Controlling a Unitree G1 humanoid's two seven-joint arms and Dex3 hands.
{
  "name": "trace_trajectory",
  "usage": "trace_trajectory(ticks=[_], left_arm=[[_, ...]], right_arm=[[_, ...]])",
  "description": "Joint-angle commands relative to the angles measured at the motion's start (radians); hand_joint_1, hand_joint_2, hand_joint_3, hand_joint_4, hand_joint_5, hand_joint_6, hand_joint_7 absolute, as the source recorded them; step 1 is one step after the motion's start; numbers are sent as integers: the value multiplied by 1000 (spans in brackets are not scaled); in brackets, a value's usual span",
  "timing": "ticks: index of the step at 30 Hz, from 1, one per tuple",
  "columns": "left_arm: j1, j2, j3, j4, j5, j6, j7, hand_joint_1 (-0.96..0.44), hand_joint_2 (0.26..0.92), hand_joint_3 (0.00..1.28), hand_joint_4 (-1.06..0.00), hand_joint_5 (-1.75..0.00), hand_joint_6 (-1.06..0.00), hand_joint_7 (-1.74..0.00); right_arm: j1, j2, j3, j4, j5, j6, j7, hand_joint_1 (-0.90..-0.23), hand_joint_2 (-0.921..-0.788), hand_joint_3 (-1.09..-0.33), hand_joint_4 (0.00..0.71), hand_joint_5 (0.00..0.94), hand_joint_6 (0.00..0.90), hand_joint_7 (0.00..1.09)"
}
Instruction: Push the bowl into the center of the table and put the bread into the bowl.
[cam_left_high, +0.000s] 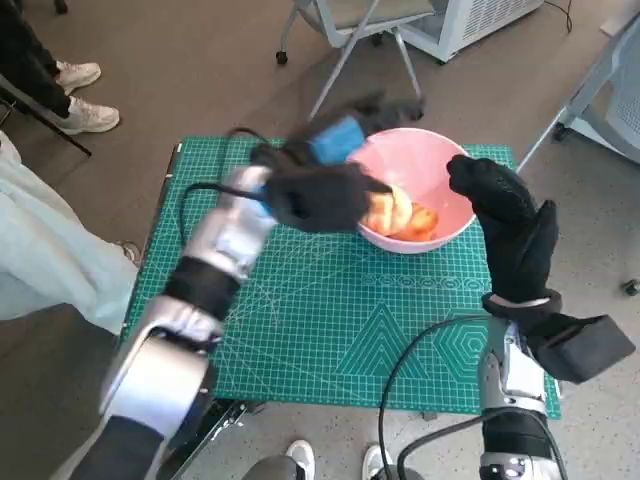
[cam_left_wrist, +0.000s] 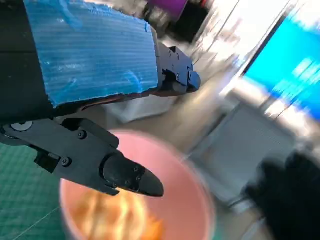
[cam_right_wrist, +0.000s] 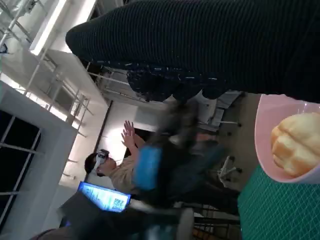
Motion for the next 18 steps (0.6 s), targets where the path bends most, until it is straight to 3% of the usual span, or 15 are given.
trace_trajectory(ticks=[1, 8, 13, 18], left_arm=[[144, 19, 105, -184, -156, -52, -39, -451, 921, 89, -13, -6, -268, -34], [323, -45, 221, -344, -434, -162, -127, -480, 921, 290, -8, -1, -188, -8], [397, -89, 258, -383, -598, -182, -233, -551, 921, 336, -1, 0, -163, -2], [431, -94, 270, -405, -665, -180, -308, -591, 921, 340, -1, 0, -169, -7]], right_arm=[[22, -4, 0, -43, 9, 34, -3, -659, -921, -794, 179, 4, 62, 523], [22, -7, -2, -132, 13, 75, -23, -678, -921, -729, 188, 5, 92, 496], [5, -9, 2, -173, -6, 82, -41, -687, -921, -718, 194, 4, 114, 467], [-24, -19, 9, -190, -23, 84, -48, -690, -921, -718, 194, 3, 115, 458]])
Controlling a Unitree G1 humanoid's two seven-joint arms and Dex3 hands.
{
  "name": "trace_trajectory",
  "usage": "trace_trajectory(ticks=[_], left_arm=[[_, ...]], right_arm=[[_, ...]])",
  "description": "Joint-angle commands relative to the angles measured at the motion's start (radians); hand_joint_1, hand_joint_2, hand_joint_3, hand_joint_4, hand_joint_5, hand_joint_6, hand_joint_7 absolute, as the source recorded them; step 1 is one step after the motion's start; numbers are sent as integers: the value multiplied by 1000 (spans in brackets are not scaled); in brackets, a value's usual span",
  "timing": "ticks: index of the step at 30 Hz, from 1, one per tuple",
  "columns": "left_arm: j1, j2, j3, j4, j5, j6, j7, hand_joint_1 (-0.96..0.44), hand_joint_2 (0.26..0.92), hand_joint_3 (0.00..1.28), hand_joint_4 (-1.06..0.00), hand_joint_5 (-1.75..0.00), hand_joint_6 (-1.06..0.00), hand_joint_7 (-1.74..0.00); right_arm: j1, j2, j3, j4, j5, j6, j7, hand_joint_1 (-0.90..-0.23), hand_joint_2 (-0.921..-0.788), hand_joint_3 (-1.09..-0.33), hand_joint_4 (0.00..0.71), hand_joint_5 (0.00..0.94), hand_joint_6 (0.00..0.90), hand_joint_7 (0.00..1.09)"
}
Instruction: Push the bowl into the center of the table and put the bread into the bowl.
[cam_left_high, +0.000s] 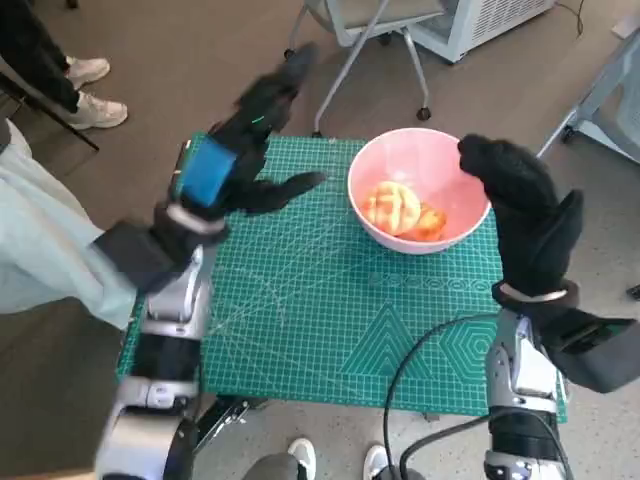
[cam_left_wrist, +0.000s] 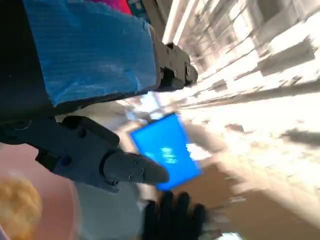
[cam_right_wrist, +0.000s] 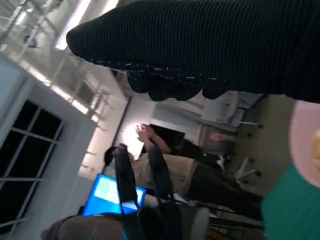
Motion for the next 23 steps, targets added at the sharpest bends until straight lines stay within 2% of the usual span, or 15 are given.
trace_trajectory(ticks=[1, 11, 20, 23], left_arm=[[22, -7, 11, -38, -50, -5, -69, -595, 921, 340, -1, 0, -170, -7], [49, -11, 18, -79, -56, 3, -99, -611, 921, 381, -8, -4, -158, -2], [52, -16, 25, -86, -53, 5, -100, -629, 921, 389, -13, -6, -158, -2], [57, -29, 34, -96, -60, -9, -92, -642, 921, 387, -29, -13, -164, -6]], right_arm=[[-22, -14, 7, -13, -26, 18, -15, -690, -921, -720, 194, 3, 115, 458], [-61, -32, 22, -54, -57, 49, -33, -680, -921, -734, 205, 7, 107, 468], [-61, -39, 27, -67, -59, 63, -40, -681, -921, -739, 205, 6, 97, 482], [-64, -60, 23, -84, -73, 65, -42, -684, -921, -740, 203, 4, 88, 483]])
